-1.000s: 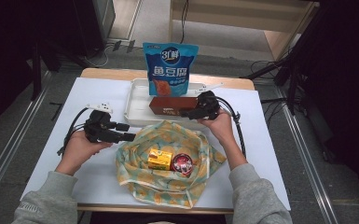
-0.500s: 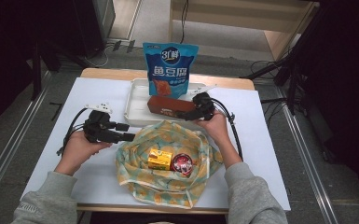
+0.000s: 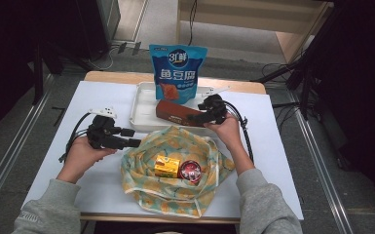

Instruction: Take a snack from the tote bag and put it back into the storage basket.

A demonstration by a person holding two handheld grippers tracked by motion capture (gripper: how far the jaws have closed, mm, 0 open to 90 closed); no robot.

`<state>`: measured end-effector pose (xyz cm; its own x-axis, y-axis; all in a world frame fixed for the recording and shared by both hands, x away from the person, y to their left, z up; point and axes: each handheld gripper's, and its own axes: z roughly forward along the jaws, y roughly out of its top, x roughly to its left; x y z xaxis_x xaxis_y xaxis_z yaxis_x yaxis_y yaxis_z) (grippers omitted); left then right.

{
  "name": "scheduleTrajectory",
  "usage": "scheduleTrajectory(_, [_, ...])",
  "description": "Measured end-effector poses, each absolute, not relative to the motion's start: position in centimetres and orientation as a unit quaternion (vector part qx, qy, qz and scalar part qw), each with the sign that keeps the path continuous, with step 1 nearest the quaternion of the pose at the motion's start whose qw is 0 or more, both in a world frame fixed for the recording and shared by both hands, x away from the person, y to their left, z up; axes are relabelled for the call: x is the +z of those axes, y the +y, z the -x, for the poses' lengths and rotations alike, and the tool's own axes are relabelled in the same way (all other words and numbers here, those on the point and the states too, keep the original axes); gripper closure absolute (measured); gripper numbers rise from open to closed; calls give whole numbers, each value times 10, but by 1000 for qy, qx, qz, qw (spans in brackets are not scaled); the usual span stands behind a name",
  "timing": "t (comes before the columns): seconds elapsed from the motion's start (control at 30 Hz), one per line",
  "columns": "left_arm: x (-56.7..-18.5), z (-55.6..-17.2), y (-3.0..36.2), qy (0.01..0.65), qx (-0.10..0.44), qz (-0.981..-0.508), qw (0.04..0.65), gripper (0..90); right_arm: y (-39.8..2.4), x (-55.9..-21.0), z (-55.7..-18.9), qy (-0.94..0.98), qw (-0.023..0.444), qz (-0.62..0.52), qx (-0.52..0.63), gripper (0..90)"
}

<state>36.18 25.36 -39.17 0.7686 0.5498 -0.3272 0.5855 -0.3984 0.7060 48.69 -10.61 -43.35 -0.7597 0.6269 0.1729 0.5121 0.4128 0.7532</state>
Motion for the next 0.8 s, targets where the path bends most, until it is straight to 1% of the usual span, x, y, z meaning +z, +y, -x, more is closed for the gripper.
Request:
scheduleTrajectory(0.2, [-391,-362,254,340,-21,-835,432,400,-105,-423,-480,836,81,-337,425,281])
scheduleTrajectory(0.4, [-391,-361,255,341,-20,-834,433,400,-103,-414,-470,835,78,-332,433,350])
scheduleTrajectory(0.63, [-391,-361,255,341,-19,-834,433,400,-95,-411,-461,838,69,-320,437,504])
scheduleTrajectory(0.67, [-391,-361,255,341,-19,-834,433,400,-93,-412,-460,839,68,-318,437,542])
scheduleTrajectory(0.73, [-391,-361,255,341,-19,-834,434,400,-90,-413,-459,840,68,-315,436,583])
scheduleTrajectory(0.8, [-391,-361,255,341,-19,-833,434,400,-88,-414,-457,841,67,-312,437,648])
